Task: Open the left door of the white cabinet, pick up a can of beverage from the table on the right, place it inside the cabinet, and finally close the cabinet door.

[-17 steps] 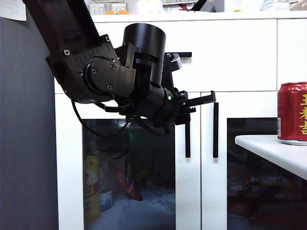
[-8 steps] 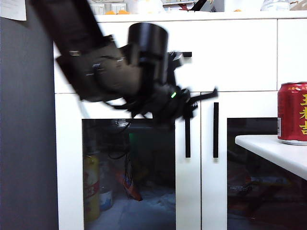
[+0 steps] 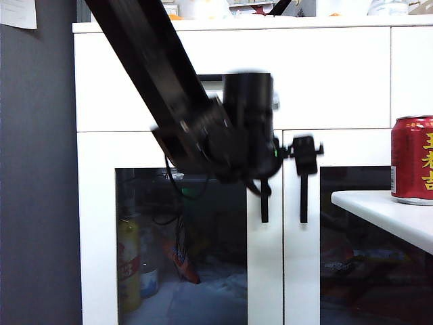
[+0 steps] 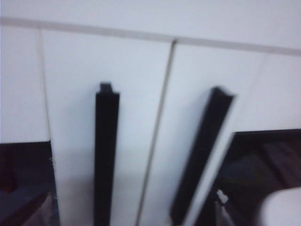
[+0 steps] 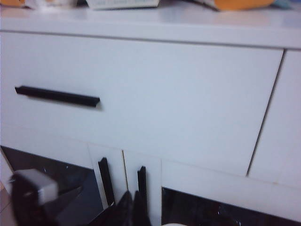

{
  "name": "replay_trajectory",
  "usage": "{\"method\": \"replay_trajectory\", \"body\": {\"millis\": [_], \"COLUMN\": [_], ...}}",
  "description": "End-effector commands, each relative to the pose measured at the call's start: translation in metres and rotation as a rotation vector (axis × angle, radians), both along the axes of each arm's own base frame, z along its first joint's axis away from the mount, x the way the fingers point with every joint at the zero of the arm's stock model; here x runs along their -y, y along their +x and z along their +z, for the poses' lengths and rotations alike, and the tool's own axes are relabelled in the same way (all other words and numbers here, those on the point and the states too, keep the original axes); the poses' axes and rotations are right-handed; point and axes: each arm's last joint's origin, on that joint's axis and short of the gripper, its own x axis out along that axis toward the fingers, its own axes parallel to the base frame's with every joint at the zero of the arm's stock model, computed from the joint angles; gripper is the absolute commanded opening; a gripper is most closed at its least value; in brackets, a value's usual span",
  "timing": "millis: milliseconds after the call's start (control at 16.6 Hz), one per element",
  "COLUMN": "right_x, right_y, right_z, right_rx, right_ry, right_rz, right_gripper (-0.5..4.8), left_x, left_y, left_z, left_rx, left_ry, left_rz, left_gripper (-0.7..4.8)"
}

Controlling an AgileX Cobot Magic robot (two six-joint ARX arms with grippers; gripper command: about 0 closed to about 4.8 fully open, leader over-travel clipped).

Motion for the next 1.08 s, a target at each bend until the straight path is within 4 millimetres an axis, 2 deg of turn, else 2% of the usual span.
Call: {"method": "replay_trajectory", "body": {"millis": [60, 301, 542, 602, 722, 842, 903, 1083], "right_x": [0.0, 0.0, 0.0, 0.0, 0.0, 0.0, 0.0, 0.001], "right_y": [-0.001, -0.001, -0.001, -0.001, -0.001, -0.001, -0.001, -0.001], "right_z": [0.001, -0.003, -0.004, -0.004, -0.004, -0.004, -0.004, -0.004], "right_rx": [-0.001, -0.033, -0.035, -0.036, -0.035, -0.035, -0.035, -0.035], "right_ry": [-0.004, -0.023, -0.029, -0.029, -0.029, -0.029, -0.029, -0.03], "right_rz": [-0.001, 0.0, -0.007, -0.006, -0.007, -0.007, -0.007, -0.019], "right_gripper": [-0.05, -0.05, -0.05, -0.05, -0.05, -0.05, -0.05, -0.05], "left_x": [0.005, -0.001, -0.012, -0.012, -0.009, -0.005, -0.003, 0.006], "left_y": [0.016, 0.043, 0.054, 0.053, 0.052, 0.05, 0.048, 0.04], "left_z": [0.0, 0.004, 0.003, 0.003, 0.003, 0.002, 0.003, 0.002], "left_rx": [0.017, 0.0, -0.028, -0.027, -0.033, -0.044, -0.041, -0.046], "left_ry": [-0.013, -0.046, -0.082, -0.084, -0.084, -0.082, -0.086, -0.078], "left_rz": [0.021, 0.065, 0.075, 0.062, -0.02, -0.145, -0.178, -0.201], "left_gripper": [4.44, 4.44, 4.42, 4.14, 2.48, 0.27, -0.06, -0.06]}}
